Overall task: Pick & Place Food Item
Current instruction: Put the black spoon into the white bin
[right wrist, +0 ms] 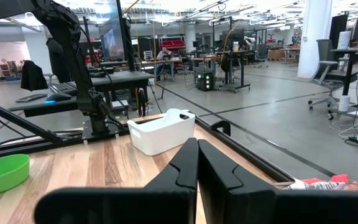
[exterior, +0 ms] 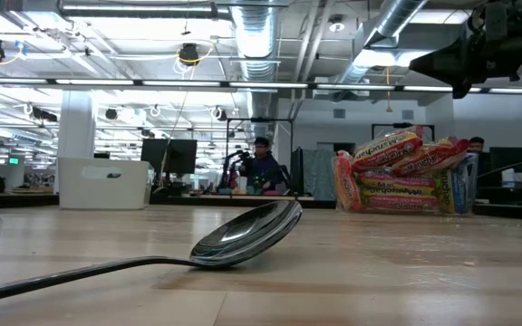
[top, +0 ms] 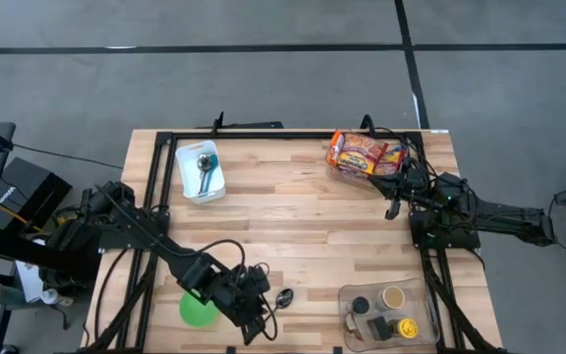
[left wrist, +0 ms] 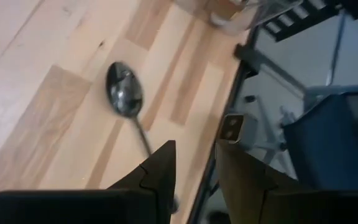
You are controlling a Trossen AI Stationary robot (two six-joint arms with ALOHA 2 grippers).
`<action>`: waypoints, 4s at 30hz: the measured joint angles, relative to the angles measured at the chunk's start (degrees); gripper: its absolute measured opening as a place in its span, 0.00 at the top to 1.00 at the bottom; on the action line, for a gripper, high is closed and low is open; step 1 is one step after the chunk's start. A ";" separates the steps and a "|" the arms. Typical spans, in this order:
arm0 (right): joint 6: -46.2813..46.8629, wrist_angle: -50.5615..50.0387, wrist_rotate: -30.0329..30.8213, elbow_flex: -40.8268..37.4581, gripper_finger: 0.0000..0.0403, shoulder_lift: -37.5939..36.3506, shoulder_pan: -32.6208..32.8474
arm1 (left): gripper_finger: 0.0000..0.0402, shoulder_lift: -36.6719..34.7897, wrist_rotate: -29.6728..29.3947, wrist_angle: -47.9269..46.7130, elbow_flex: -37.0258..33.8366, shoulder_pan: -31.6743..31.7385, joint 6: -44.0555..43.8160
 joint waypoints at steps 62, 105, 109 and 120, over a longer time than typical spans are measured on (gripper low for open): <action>0.00 0.02 -0.04 0.00 1.00 -0.02 0.00 | 0.73 17.25 7.62 11.60 0.02 -0.81 -13.41; 0.00 0.00 -0.04 0.00 1.00 -0.01 -0.01 | 0.73 16.94 0.14 -4.37 14.62 1.36 -12.32; 0.00 0.00 -0.04 0.00 1.00 -0.02 -0.01 | 0.73 17.81 0.17 -3.67 14.69 1.11 -12.33; 0.00 0.00 -0.03 0.00 1.00 -0.01 -0.01 | 0.73 24.50 4.07 -6.70 18.68 1.11 -11.91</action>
